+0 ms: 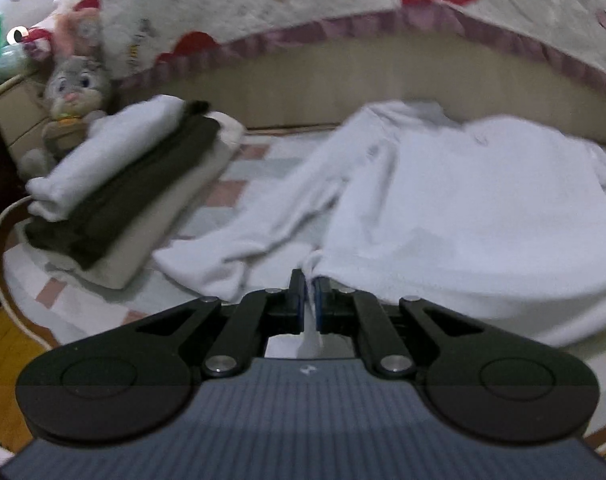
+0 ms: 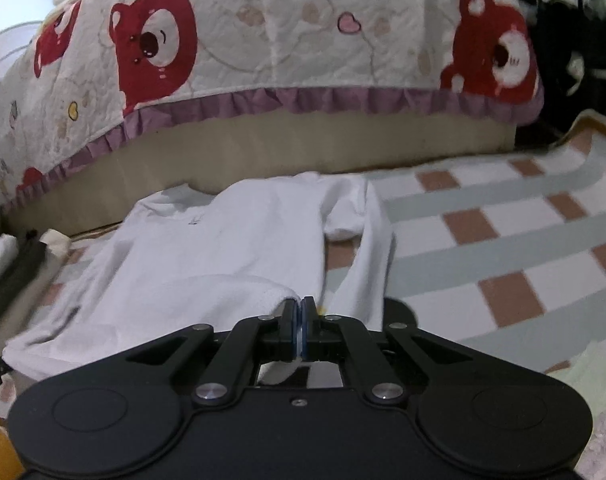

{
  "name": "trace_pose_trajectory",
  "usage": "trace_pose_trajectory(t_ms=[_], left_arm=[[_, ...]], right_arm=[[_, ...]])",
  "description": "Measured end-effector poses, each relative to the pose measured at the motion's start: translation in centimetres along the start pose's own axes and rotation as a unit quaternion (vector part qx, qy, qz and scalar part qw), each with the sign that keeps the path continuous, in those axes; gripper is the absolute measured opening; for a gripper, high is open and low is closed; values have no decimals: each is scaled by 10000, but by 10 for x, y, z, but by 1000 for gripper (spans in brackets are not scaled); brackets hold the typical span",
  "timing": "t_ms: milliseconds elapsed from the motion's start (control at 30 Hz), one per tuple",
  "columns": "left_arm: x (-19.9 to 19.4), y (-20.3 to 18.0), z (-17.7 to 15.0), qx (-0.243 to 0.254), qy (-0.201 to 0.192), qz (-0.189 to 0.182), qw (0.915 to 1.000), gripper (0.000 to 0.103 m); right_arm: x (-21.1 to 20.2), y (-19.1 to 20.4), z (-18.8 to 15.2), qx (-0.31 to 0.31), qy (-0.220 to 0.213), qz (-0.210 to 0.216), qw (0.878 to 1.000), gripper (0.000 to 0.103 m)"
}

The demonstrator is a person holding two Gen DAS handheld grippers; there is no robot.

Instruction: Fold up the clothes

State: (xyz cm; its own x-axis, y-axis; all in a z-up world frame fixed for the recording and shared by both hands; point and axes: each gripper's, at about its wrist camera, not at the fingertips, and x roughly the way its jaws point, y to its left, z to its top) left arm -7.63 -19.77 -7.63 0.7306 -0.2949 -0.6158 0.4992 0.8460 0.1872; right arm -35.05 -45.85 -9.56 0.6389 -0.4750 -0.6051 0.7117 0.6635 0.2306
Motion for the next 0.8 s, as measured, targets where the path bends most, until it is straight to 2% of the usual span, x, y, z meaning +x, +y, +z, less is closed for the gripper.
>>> trace_pose_trajectory(t_ms=[133,333,433,500,567,600,667,700,733,800], left_arm=[[4,-3,6,162,-45,-146,9998,5],[54,-15,3,81,308,-111,9994,6],[80,-16,-3,-79,541,-90,9985,8],[91,-13,-10,-220,660,-55,9976,8],[95,-7,-16,-412,733,-77,9964,9],[96,-4,-19,-512,766,-94,9957,9],[94,-1,-18,-605,712,-126,9955,9],[93,1,-17,-643,676,-143,9955,9],[92,2,-16,-680,639,-159,9955,8],[89,5,-13,-756,565,-192,9954,7]], right_arm=[[5,-31,10,310,206,27,9993,2],[23,-65,13,1099,457,-148,9928,2],[31,-60,10,976,645,-185,9930,3],[34,-55,8,824,782,-82,9935,9],[38,-48,5,632,1007,62,9929,11],[40,-44,3,519,1150,134,9919,13],[48,-33,-2,169,1530,309,9876,27],[52,-26,-5,-54,1717,355,9845,44],[57,-18,-8,-282,1900,389,9806,54],[63,-2,-15,-799,2105,285,9739,54]])
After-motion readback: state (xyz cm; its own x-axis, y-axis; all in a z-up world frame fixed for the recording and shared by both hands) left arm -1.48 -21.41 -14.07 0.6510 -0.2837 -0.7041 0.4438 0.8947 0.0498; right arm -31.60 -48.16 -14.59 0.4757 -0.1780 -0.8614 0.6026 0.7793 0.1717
